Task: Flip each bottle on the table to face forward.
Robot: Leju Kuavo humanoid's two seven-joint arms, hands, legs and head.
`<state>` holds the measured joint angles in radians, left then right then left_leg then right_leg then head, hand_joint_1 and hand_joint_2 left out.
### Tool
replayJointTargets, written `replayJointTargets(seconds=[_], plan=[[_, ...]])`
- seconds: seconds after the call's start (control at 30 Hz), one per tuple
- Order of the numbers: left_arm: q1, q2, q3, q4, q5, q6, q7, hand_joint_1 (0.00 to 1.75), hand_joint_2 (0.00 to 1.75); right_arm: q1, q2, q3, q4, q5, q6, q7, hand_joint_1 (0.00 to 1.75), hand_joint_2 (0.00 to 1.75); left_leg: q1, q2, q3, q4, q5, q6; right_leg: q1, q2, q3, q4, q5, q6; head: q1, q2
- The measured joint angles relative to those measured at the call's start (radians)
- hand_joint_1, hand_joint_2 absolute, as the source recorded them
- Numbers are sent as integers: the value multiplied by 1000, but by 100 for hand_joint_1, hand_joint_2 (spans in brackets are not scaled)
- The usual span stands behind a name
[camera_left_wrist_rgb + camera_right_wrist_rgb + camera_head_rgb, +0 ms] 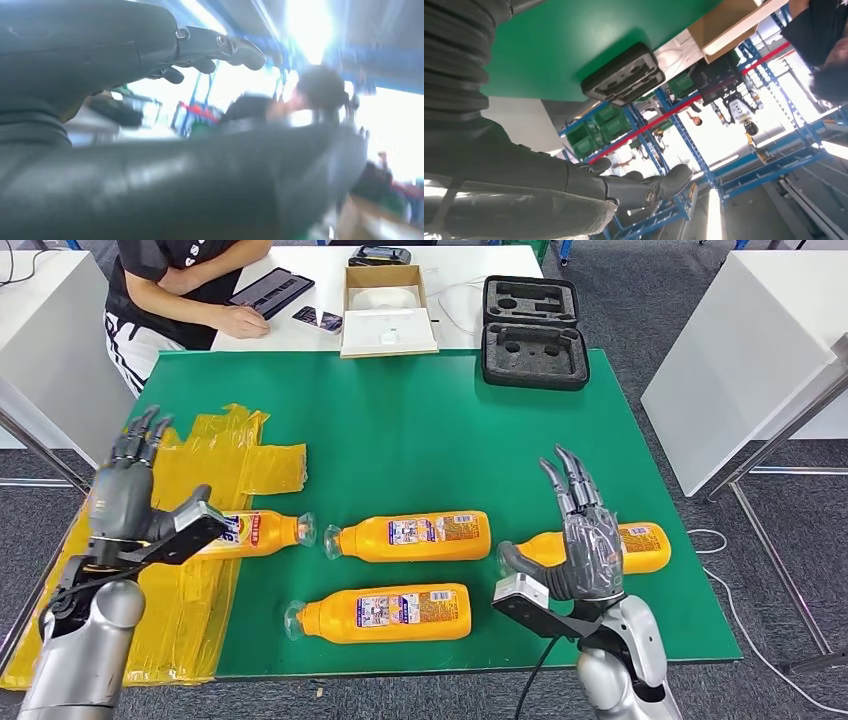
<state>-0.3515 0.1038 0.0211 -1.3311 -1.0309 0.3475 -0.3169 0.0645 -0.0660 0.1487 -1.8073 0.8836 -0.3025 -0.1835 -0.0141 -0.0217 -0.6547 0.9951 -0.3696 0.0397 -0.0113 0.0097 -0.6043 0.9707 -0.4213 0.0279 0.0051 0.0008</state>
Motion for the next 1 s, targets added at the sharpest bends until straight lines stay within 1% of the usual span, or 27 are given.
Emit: replayJointTargets(seconds=[0.07,0.17,0.23,0.33,0.4,0.53,0.6,0.77,1.0], plan=[[15,-14,30,-75,73,-15,-14,0,175,0,-1,-8,-4,37,9,18,0,175,0,0,0,0,0,0,0,0,0,0,0,0,0,0],[52,-49,62,-192,280,-111,-68,0,175,-1,-13,-14,-6,133,79,75,0,175,0,0,0,0,0,0,0,0,0,0,0,0,0,0],[82,-73,72,-255,354,-156,-92,0,175,-3,-31,-18,-4,185,126,105,0,175,0,-1,0,0,0,0,0,0,0,0,0,0,0,0],[113,-96,77,-311,374,-178,-111,0,175,-10,-54,-29,0,201,162,118,0,175,-1,-1,-1,0,0,0,-1,0,0,0,0,0,0,0],[130,-106,77,-335,372,-185,-136,0,175,-13,-73,-36,3,189,211,126,0,175,-1,-1,-1,0,0,0,-1,0,0,0,0,0,0,0],[173,-118,61,-374,395,-187,-203,0,175,-21,-147,-64,16,175,346,146,0,175,-1,-1,-1,0,0,0,-1,0,0,0,0,0,0,0],[187,-121,53,-388,412,-189,-217,0,175,-31,-188,-82,29,164,388,147,0,175,-1,-1,-1,0,0,0,-1,0,0,0,0,0,0,0],[197,-128,43,-405,436,-198,-221,0,175,-62,-271,-105,69,120,440,142,0,175,-1,-1,-1,0,0,0,-1,-1,0,0,0,1,0,0],[203,-136,43,-407,444,-201,-223,0,175,-84,-346,-137,133,88,495,148,0,175,-1,-1,-1,0,-1,0,-1,-1,0,0,0,1,0,0]])
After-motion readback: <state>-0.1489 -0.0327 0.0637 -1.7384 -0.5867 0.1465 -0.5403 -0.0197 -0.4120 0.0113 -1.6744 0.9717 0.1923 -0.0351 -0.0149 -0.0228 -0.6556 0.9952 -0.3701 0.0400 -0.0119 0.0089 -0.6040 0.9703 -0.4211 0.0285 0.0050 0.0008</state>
